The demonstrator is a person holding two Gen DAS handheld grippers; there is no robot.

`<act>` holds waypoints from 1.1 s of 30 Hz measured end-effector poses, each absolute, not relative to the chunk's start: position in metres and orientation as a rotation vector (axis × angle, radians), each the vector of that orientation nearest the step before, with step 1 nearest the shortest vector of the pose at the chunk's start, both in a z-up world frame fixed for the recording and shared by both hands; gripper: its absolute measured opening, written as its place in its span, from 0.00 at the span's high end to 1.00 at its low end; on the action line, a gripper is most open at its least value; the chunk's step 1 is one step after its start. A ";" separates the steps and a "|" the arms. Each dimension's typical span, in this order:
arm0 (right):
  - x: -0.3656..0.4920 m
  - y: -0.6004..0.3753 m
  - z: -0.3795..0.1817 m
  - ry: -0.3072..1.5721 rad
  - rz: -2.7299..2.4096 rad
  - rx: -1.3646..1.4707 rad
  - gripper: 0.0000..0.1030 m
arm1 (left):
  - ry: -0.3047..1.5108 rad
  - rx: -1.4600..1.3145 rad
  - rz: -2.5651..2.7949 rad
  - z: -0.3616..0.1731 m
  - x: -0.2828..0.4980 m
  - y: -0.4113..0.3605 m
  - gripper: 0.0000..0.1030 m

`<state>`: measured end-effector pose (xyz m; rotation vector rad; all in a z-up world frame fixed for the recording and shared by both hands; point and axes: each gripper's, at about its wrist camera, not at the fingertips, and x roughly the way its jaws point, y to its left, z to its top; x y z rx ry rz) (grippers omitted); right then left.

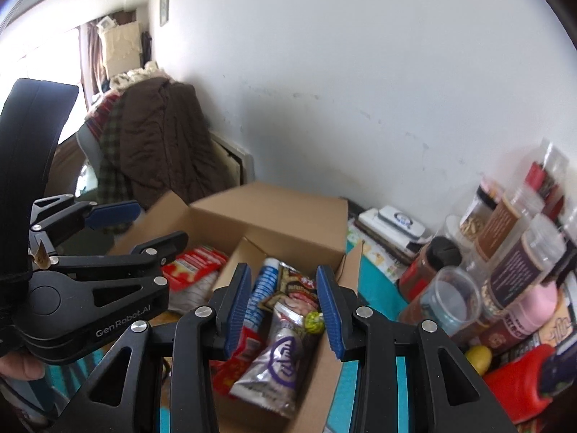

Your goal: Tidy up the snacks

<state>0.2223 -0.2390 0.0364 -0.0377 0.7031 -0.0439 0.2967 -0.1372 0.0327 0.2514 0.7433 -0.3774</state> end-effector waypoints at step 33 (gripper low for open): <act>0.020 -0.184 0.117 0.418 -0.052 -0.029 0.29 | 0.468 0.130 -0.441 0.124 0.096 -0.054 0.26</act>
